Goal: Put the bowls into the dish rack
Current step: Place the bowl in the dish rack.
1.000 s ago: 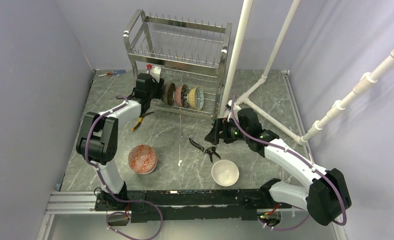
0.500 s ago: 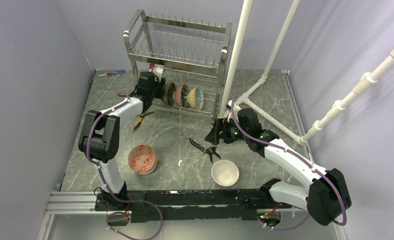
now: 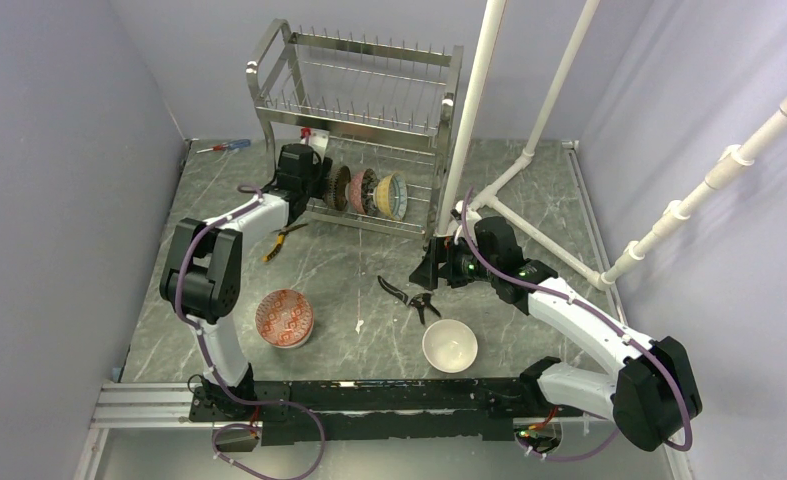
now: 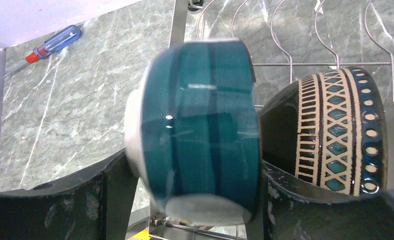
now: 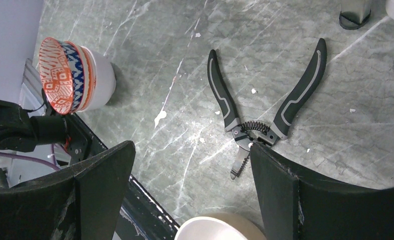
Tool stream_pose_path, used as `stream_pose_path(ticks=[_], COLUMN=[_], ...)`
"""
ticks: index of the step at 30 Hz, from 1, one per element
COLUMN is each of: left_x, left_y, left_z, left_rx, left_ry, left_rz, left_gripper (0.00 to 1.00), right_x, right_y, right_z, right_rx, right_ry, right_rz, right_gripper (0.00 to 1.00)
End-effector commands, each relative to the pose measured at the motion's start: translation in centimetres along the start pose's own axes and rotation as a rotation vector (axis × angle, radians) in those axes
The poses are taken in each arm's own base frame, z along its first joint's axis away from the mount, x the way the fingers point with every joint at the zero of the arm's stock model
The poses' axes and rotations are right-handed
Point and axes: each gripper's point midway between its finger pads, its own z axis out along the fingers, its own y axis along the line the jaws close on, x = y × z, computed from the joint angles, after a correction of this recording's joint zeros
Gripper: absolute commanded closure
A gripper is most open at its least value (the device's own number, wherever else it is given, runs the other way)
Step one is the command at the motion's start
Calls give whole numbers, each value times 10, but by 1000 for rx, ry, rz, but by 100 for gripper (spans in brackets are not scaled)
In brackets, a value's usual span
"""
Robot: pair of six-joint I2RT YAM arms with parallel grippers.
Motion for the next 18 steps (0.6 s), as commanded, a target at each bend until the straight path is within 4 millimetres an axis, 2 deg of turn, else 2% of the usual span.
stream_pose_path(ticks=[1,7,18], left_x=[-15,-7,-18], left_y=[25,28,40], left_z=[4,5,-7], left_rx=[-97,-122,-165], left_ry=[-27,-4,-24], left_rz=[0,-4,-43], left_gripper=[24,16,20], right_x=[-7,-6,-6], right_y=[4,3,4], right_z=[-1,-2,-1], right_rx=[-19,-14,-21], right_ry=[-19,-18,-16], right_rz=[-25,-26,-24], right_gripper=[11,11,11])
